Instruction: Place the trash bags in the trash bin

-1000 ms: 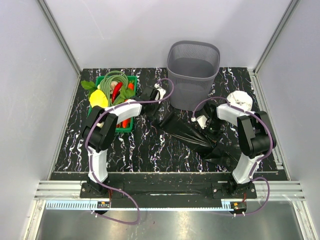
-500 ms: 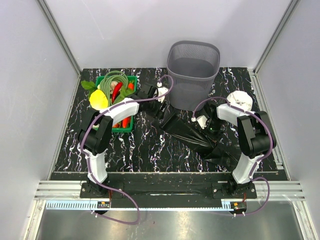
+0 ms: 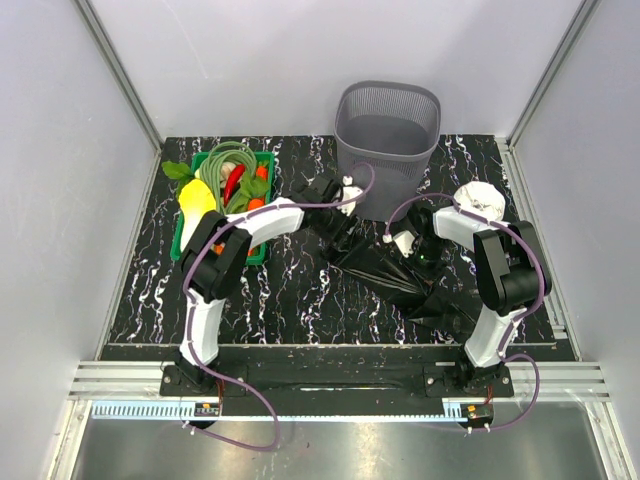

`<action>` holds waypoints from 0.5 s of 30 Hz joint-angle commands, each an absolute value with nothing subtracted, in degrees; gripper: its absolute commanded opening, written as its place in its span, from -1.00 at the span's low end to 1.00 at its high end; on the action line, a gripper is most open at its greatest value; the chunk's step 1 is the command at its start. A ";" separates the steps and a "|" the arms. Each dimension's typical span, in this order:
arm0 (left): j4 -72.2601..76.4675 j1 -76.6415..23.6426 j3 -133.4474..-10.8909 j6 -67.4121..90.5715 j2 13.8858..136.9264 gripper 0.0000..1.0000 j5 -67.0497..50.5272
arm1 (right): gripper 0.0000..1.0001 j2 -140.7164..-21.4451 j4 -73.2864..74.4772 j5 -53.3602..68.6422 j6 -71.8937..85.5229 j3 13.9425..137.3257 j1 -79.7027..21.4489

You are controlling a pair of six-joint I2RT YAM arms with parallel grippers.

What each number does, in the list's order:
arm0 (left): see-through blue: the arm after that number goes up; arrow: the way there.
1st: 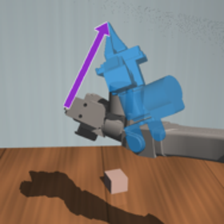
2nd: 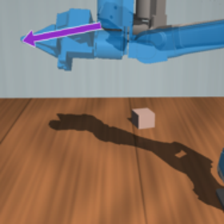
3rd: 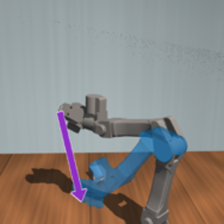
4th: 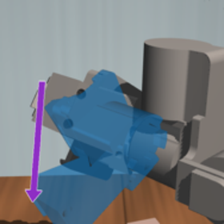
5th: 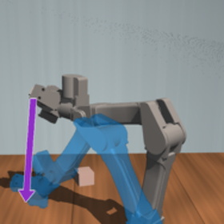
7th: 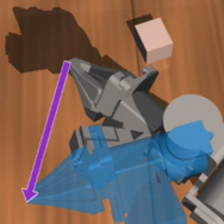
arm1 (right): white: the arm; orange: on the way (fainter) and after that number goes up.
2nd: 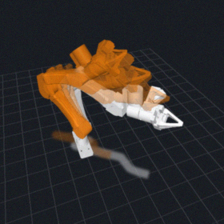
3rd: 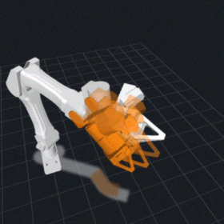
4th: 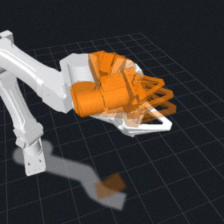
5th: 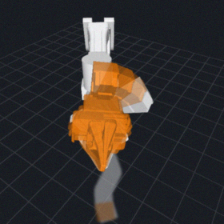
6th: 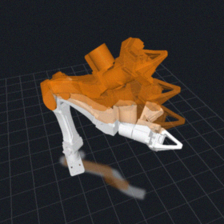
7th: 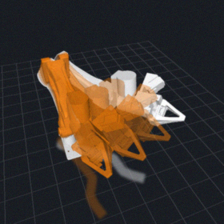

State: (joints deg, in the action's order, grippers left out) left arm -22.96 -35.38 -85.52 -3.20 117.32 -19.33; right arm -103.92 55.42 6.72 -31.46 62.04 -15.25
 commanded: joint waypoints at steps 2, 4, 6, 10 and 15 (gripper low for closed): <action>-21.36 -37.09 -87.72 -4.66 119.09 0.32 -10.47 | -1.00 -105.56 50.63 6.50 -31.73 60.82 -14.68; -20.92 -37.00 -87.54 -5.01 119.35 0.32 -9.76 | -1.00 -105.64 50.71 6.77 -31.82 60.73 -14.68; -21.09 -37.09 -87.37 -5.54 119.79 0.33 -9.76 | -1.00 -105.73 50.54 7.03 -31.82 60.73 -14.68; -20.92 -37.09 -86.75 -5.98 120.32 0.32 -9.41 | -1.00 -105.73 50.54 6.94 -31.91 60.64 -14.68; -20.13 -37.09 -86.13 -7.64 120.93 0.31 -6.86 | -1.00 -105.73 50.19 7.47 -31.91 60.29 -14.68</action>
